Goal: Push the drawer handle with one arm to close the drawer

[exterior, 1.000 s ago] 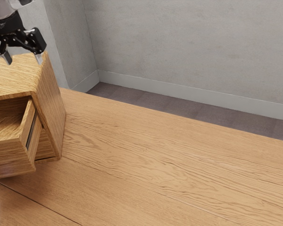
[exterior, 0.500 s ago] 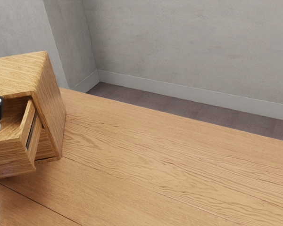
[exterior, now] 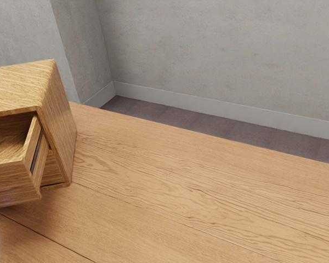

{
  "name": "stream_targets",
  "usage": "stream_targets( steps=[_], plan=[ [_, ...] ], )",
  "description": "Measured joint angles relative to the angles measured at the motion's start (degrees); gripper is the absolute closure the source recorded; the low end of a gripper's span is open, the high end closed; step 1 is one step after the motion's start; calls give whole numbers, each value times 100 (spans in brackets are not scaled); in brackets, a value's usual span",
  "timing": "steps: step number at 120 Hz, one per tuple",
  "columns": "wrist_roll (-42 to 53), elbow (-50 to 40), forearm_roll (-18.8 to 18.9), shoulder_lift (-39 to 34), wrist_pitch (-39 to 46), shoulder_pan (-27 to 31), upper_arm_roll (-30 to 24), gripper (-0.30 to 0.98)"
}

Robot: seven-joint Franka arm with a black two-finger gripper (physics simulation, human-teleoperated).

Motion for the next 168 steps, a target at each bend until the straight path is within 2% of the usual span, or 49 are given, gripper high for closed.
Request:
stream_targets(
  steps=[26,69,112,134,168],
  plan=[
    [414,-341,362,-196,150,-157,180,78],
    [884,-950,494,-437,474,-205,378,79],
    [1138,-1293,624,-372,883,-168,525,79],
    [1224,-1307,743,-95,1194,-77,600,79],
    [1346,-1094,955,891,1909,12,941,78]
  ],
)
